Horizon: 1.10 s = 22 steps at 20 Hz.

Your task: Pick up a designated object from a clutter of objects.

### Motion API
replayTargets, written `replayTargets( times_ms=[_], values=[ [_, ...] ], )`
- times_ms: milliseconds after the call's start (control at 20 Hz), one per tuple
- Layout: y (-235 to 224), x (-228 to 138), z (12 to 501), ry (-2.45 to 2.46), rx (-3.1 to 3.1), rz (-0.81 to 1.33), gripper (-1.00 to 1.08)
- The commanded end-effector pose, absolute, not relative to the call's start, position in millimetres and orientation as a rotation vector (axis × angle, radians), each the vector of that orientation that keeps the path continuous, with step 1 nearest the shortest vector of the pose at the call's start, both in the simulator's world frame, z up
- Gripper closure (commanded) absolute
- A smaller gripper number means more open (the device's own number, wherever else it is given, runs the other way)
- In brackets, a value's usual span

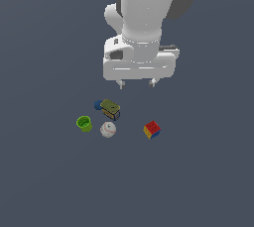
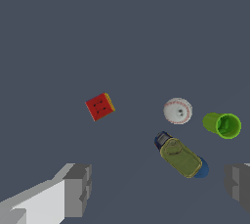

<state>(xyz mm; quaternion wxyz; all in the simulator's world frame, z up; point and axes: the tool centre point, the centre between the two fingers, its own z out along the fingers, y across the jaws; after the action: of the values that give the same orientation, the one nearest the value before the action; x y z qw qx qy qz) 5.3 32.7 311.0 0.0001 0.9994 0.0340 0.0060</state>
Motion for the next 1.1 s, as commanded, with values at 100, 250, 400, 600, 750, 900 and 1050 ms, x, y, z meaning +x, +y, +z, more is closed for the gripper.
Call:
replayTargets(
  times_ms=[100,250,400,600,750,900,1050],
  values=[
    [32,6,311,0.102,3.140,0.022,-0.92],
    [26,10,313,0.078,3.140,0.035,-0.92],
    [18,15,316,0.045,3.140,0.054,-0.92],
    [15,16,318,0.034,3.140,0.062,-0.92],
    [15,16,315,0.036,3.141,0.059,-0.92],
    [11,19,307,0.029,3.142,0.057,-0.92],
    [4,23,293,0.018,3.143,0.053,-0.92]
  ],
)
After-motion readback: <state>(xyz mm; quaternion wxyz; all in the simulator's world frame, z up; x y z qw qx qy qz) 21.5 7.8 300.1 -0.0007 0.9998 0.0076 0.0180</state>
